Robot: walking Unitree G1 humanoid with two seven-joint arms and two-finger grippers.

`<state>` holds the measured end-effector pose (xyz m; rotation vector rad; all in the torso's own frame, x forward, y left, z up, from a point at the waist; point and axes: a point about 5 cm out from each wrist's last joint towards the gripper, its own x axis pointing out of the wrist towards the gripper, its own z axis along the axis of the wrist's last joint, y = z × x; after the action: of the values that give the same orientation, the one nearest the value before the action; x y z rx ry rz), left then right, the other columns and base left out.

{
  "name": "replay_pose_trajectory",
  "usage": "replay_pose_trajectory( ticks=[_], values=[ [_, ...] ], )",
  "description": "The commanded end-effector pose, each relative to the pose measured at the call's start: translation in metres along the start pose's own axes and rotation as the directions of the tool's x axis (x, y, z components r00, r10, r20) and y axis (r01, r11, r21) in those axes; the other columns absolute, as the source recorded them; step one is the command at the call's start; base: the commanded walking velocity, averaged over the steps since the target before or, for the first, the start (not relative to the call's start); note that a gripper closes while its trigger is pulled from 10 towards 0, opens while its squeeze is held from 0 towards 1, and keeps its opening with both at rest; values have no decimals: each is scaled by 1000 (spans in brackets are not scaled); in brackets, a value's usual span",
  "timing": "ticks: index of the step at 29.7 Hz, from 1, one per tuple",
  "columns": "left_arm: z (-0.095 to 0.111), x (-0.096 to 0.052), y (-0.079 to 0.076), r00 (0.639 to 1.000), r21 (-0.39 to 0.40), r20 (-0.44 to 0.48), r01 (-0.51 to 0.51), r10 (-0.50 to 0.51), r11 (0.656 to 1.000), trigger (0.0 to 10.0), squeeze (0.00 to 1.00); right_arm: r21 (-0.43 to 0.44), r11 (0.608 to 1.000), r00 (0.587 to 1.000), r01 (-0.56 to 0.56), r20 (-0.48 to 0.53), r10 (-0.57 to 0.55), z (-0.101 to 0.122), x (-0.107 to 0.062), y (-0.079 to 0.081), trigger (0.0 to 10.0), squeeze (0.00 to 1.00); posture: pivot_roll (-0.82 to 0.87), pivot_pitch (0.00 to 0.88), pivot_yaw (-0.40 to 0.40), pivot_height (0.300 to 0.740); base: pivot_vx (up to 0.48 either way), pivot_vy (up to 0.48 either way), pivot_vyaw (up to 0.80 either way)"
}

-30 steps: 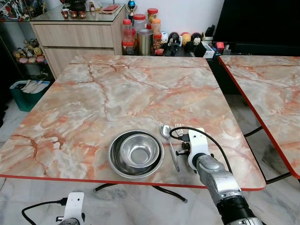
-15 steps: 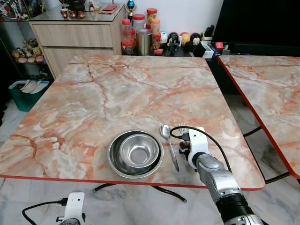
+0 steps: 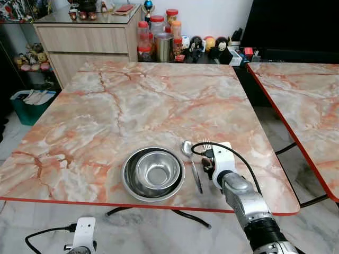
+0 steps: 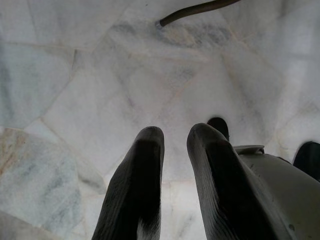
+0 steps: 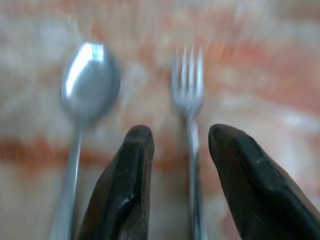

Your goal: Setting the table

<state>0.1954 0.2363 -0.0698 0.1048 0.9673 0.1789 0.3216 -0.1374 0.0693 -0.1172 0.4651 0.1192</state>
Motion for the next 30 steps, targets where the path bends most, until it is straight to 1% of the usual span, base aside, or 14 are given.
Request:
replay_pose_trajectory(
  ticks=[1, 2, 3, 4, 7, 8, 10, 11, 12, 13, 15, 18, 23, 30],
  values=[
    [-1, 0, -2, 1000, -10, -10, 13, -13, 1000, 10000, 0, -9, 999, 990, 40, 135, -38, 27, -5, -7, 10000, 0, 50, 0, -30, 740, 0, 0, 0],
    [0, 0, -2, 1000, -10, -9, 13, -14, 1000, 10000, 0, -12, 999, 983, 49, 180, -46, 35, -7, -8, 10000, 0, 46, 0, -29, 740, 0, 0, 0],
    [0, 0, -2, 1000, -10, -9, 13, -14, 1000, 10000, 0, -12, 999, 983, 49, 180, -46, 35, -7, -8, 10000, 0, 46, 0, -29, 740, 0, 0, 0],
    [0, 0, -2, 1000, -12, -7, 14, -14, 1000, 10000, 0, -20, 998, 972, 56, 232, -49, 43, -9, -9, 10000, 0, 43, 0, -27, 740, 0, 0, 0],
    [0, 0, -2, 1000, -6, -3, 15, -15, 1000, 10000, 0, 13, 996, 909, 84, 408, -82, 69, -17, -12, 10000, 0, 44, 0, -27, 740, 0, 0, 0],
    [0, 0, -2, 1000, 10, -4, 17, -17, 1000, 10000, 0, 42, 995, 881, 86, 464, -96, 77, -20, -14, 10000, 0, 44, 0, -27, 740, 0, 0, 0],
    [0, 0, -2, 1000, 23, -5, 19, -19, 1000, 10000, 0, 51, 994, 861, 94, 498, -107, 81, -22, -15, 10000, 0, 44, 0, -28, 740, 0, 0, 0],
    [0, 0, -2, 1000, 23, -5, 19, -19, 1000, 10000, 0, 51, 994, 861, 94, 498, -107, 81, -22, -15, 10000, 0, 44, 0, -28, 740, 0, 0, 0],
    [0, 0, -2, 1000, 24, -5, 19, -18, 1000, 10000, 0, 64, 995, 845, 81, 525, -102, 84, -24, -15, 10000, 0, 43, 0, -28, 740, 0, 0, 0],
    [0, 0, -2, 1000, 24, -5, 19, -18, 1000, 10000, 0, 64, 995, 845, 81, 525, -102, 84, -24, -15, 10000, 0, 43, 0, -28, 740, 0, 0, 0],
    [0, 0, -2, 1000, 24, -5, 14, -14, 1000, 10000, 0, 24, 992, 781, 122, 615, -111, 91, -34, -18, 10000, 0, 40, 0, -30, 740, 0, -480, 0],
    [0, 0, -2, 1000, 24, -5, 13, -13, 1000, 10000, 0, -4, 989, 739, 146, 666, -106, 92, -39, -19, 10000, 0, 34, 0, -28, 740, 0, -480, 0],
    [1, 0, -2, 1000, 24, -3, 12, -12, 1000, 10000, 0, -25, 988, 716, 150, 692, -91, 87, -45, -20, 10000, 0, 30, 0, -27, 740, 0, -480, 0],
    [2, 0, -2, 1000, 25, -1, 11, -11, 1000, 10000, 0, -49, 985, 705, 164, 704, -82, 77, -51, -23, 10000, 0, 25, 0, -25, 740, 0, -480, 0]
  ],
)
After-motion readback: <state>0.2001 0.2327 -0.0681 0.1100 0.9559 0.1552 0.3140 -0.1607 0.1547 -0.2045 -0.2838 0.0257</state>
